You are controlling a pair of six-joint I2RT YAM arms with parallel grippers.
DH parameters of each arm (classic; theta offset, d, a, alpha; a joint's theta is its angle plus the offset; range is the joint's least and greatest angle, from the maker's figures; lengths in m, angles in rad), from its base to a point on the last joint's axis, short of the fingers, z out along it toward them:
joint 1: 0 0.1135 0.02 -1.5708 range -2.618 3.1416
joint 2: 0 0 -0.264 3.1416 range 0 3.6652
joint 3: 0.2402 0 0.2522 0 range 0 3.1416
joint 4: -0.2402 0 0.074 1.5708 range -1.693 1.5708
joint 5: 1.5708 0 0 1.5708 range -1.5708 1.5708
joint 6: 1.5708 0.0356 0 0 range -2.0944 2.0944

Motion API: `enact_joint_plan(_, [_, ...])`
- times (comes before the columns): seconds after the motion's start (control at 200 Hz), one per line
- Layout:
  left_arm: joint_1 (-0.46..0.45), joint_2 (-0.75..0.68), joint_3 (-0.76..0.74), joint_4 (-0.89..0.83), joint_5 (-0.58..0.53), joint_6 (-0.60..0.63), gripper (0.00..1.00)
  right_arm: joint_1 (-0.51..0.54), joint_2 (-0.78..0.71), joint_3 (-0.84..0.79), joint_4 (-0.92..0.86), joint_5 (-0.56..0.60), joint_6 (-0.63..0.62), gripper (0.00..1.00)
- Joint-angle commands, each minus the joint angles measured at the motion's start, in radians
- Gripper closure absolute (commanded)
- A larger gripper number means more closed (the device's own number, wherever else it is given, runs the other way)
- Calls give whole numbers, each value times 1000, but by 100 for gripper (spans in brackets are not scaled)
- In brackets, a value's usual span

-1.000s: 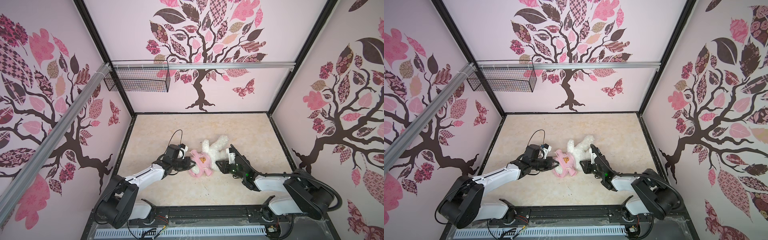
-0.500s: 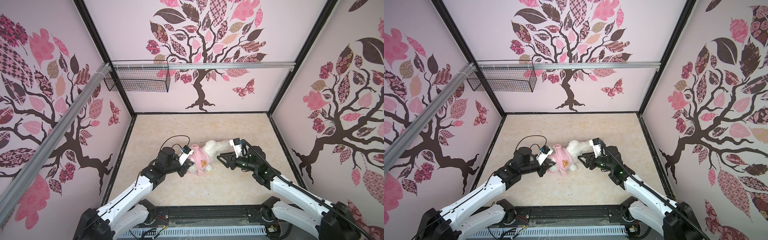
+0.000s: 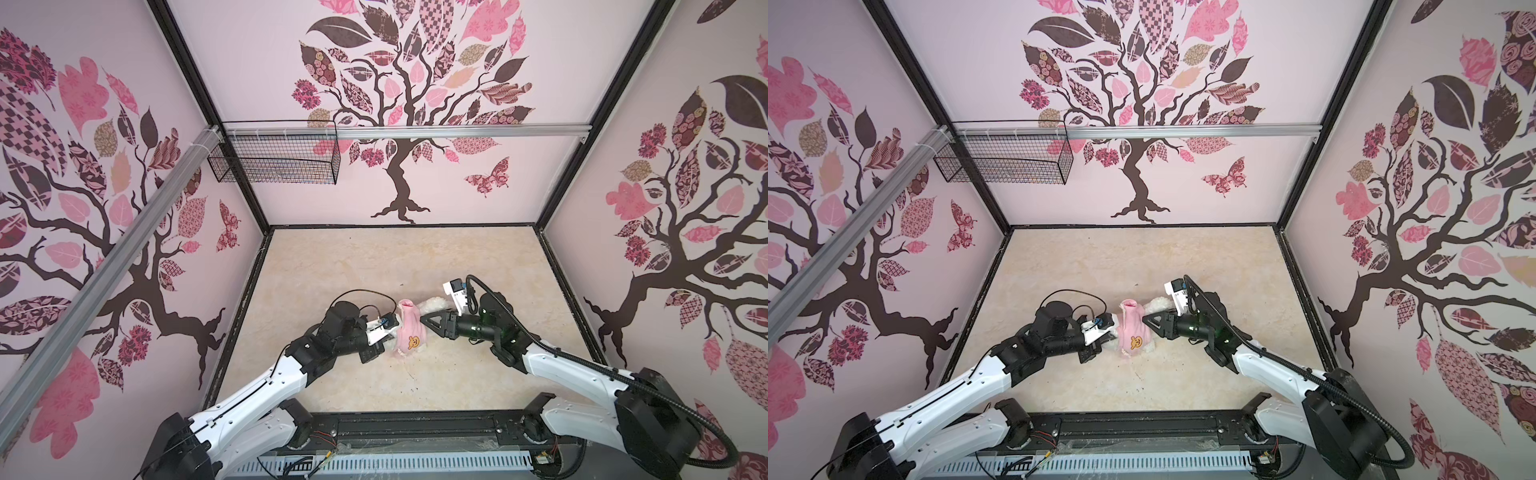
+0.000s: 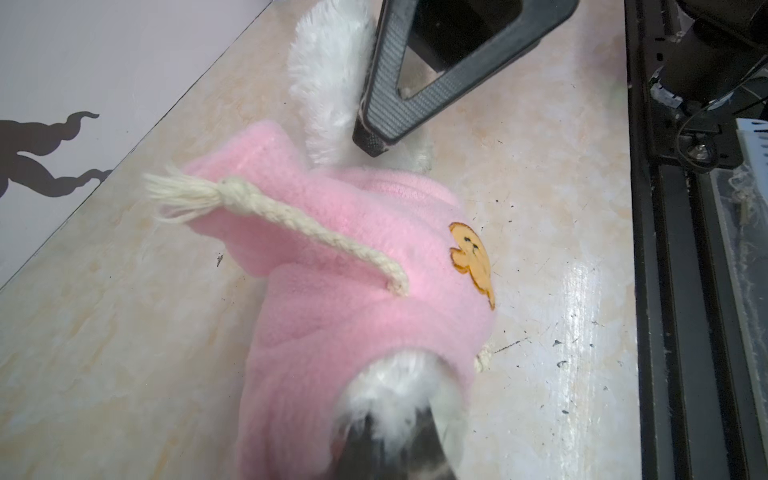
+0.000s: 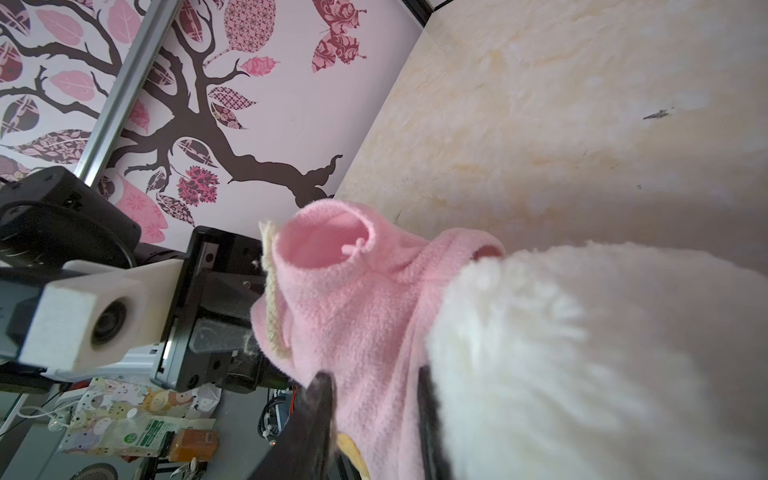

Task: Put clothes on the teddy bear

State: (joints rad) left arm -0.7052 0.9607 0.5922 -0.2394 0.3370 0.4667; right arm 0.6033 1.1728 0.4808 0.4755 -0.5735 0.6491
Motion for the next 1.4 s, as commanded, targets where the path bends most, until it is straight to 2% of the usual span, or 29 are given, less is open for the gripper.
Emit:
enact_joint_plan(0.0, [-11, -2, 9, 16, -1, 30, 100, 35, 26, 2, 5, 76, -19, 64])
enact_joint_plan(0.32, [-28, 3, 11, -8, -8, 68, 100, 62, 99, 17, 16, 132, -25, 69])
enact_joint_plan(0.455, [-41, 6, 12, -24, -24, 91, 100, 80, 118, 32, -16, 200, -42, 69])
enact_joint_plan(0.52, [-46, 8, 12, -30, -30, 102, 100, 79, 127, 23, 25, 205, -24, 76])
enact_joint_plan(0.66, [-57, 18, 13, -41, -53, 111, 100, 81, 141, 22, 82, 228, 15, 100])
enact_joint_plan(0.785, [-61, 15, 29, -98, -132, 99, 100, 67, 49, -5, 1, 381, -22, 100])
enact_joint_plan(0.965, [-65, -13, 22, -155, -234, 52, 100, -60, -96, -90, -93, 538, -39, 100])
enact_joint_plan(1.12, [-66, -49, 23, -193, -243, 63, 100, -93, -135, -114, -130, 668, -82, 100])
enact_joint_plan(1.25, [-67, -94, 4, -215, -213, 88, 100, -188, -113, -145, -94, 635, -47, 100])
enact_joint_plan(1.395, [-66, -154, -32, -224, -198, 112, 100, -354, -63, -176, -42, 511, 9, 100])
